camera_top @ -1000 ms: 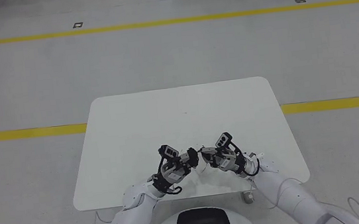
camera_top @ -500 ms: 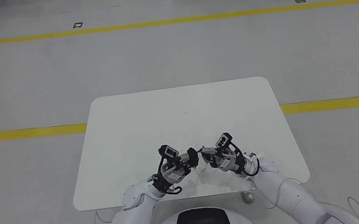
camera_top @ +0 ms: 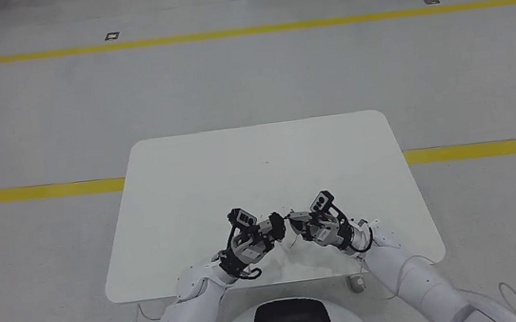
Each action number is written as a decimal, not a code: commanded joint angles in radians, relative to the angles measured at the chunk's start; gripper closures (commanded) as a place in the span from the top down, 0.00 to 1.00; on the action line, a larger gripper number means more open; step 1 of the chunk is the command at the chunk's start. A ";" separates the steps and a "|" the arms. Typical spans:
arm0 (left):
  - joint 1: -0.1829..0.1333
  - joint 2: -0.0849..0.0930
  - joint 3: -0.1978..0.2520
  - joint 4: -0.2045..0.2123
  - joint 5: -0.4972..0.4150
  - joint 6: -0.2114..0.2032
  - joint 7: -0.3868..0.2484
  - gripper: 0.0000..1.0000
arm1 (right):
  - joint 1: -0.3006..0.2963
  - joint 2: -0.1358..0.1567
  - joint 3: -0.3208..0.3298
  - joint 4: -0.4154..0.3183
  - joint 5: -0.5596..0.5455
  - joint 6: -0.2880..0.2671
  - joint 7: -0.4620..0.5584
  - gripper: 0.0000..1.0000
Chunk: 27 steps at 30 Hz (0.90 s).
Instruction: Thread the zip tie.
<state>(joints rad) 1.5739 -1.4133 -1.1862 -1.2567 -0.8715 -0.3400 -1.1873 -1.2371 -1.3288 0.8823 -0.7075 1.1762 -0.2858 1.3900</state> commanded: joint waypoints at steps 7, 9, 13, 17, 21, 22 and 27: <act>0.000 0.000 0.000 0.000 0.000 0.000 0.000 0.00 | 0.000 -0.001 0.003 0.002 -0.006 0.000 0.000 0.00; 0.000 0.000 0.000 0.000 0.000 0.000 0.000 0.00 | 0.001 -0.002 0.003 0.002 -0.008 0.000 0.000 0.00; 0.000 0.000 0.000 0.000 0.000 0.000 0.000 0.00 | 0.000 -0.003 0.004 0.003 -0.011 0.001 0.000 0.00; 0.000 0.000 0.000 0.000 0.000 0.000 0.000 0.00 | 0.001 -0.004 0.004 0.005 -0.015 0.001 0.000 0.00; 0.000 0.000 0.000 0.000 0.000 0.000 0.000 0.00 | 0.001 -0.006 0.005 0.008 -0.017 -0.001 0.000 0.00; 0.000 0.000 0.000 0.000 0.000 0.000 0.000 0.00 | 0.001 -0.006 0.005 0.009 -0.018 -0.001 0.000 0.00; 0.000 0.000 0.000 0.000 0.000 0.000 0.000 0.00 | 0.000 -0.007 0.008 0.013 -0.021 -0.004 0.000 0.00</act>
<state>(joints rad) 1.5739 -1.4133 -1.1862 -1.2567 -0.8715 -0.3400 -1.1873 -1.2372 -1.3357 0.8897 -0.6948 1.1553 -0.2891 1.3900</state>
